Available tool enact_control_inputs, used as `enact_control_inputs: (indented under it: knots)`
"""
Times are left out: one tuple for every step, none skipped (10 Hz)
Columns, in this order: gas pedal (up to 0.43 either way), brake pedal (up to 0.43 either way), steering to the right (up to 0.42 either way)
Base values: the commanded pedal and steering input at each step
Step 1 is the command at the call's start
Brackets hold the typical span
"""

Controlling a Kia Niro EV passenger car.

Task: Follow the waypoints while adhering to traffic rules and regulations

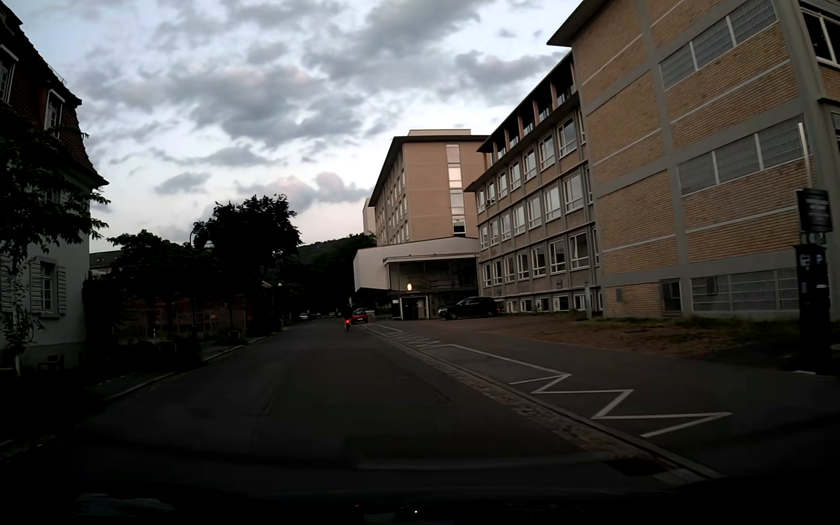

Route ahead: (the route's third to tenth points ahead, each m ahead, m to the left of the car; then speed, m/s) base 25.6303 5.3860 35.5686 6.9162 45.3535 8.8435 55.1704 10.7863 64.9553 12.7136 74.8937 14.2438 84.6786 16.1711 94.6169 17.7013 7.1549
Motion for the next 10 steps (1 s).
enact_control_inputs:
  knots:
    - [0.138,0.0,-0.091]
    - [0.138,0.0,-0.086]
    - [0.138,0.0,-0.081]
    - [0.138,0.0,-0.076]
    - [0.138,0.0,-0.072]
    - [0.138,0.0,-0.071]
    - [0.138,0.0,-0.069]
    - [0.138,0.0,-0.066]
    - [0.138,0.0,-0.063]
    - [0.138,0.0,-0.06]
